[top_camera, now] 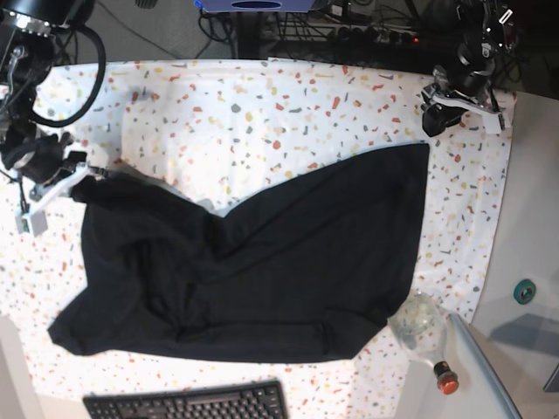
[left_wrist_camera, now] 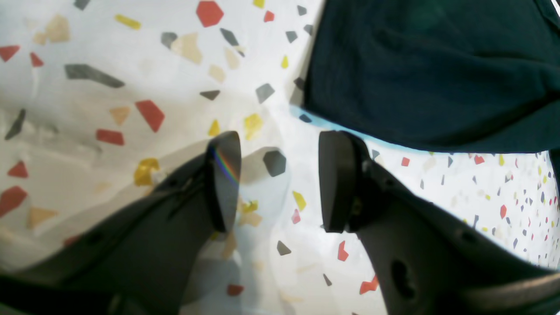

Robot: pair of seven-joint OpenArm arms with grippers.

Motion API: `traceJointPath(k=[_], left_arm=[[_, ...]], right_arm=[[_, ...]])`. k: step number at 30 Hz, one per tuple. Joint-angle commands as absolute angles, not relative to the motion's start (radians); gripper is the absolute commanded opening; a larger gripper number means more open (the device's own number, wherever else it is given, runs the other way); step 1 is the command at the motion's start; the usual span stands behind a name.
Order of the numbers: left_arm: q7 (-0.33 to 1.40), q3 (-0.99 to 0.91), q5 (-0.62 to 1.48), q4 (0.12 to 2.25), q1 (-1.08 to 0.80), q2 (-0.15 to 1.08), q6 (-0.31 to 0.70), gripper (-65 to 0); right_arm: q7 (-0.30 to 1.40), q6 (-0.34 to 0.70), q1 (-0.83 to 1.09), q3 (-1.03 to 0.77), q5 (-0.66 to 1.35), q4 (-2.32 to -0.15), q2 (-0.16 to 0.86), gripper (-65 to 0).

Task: Layout the t-shirt on the table in an organized manner, then fold the t-shirt properly
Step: 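Drag the held shirt corner with the right gripper away from the left gripper, then pull the shirt collar edge apart with both grippers to spread it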

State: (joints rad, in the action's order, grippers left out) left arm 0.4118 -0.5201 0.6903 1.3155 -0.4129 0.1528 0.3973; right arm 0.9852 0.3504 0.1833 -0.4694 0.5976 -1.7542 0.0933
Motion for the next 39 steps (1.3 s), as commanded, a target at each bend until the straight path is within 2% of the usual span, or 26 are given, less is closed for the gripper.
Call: traceJointPath(k=[1,8,16,21,22,24,26,27,31,39], left_arm=[[0.395,-0.524,0.705,1.317,-0.414,0.163,0.406,-36.7],[0.395,-0.524,0.705,1.313,-0.403,0.163,0.407,-36.7],[0.397,-0.522,0.705,1.389,-0.394,0.163,0.407,-36.7],[0.397,-0.526,0.705,1.403,-0.395,0.166,0.407,-36.7],[0.397,-0.526,0.705,1.403,-0.395,0.166,0.407,-36.7],[0.397,-0.526,0.705,1.403,-0.395,0.166,0.407,-36.7],[0.397,-0.526,0.705,1.403,-0.397,0.166,0.407,-36.7],[0.397,-0.526,0.705,1.403,-0.397,0.166,0.407,-36.7],[0.397,-0.526,0.705,1.403,-0.394,0.166,0.407,-36.7],[0.397,-0.526,0.705,1.402,-0.397,0.166,0.407,-36.7]], right_arm=[[0.967,0.352,0.183,-0.473,0.613,-1.781,0.104,-65.0],[0.977,0.352,0.246,-0.616,0.611,-1.797,0.125,-65.0],[1.053,0.351,0.196,-0.627,0.613,-1.791,0.120,-65.0],[1.053,0.358,0.252,-0.618,0.613,-1.773,0.104,-65.0],[1.049,0.360,0.257,-0.618,0.613,-1.753,0.102,-58.7],[1.015,0.361,0.257,-0.618,0.613,-1.682,0.102,-38.3],[0.952,0.361,0.255,-0.618,0.613,-1.615,0.105,-25.4],[0.918,0.364,0.255,-0.615,0.613,-1.580,0.107,-23.3],[0.808,0.450,0.257,-0.532,0.613,-1.477,0.134,-24.6],[0.616,0.458,0.234,-0.410,0.610,-1.333,0.140,-24.6]])
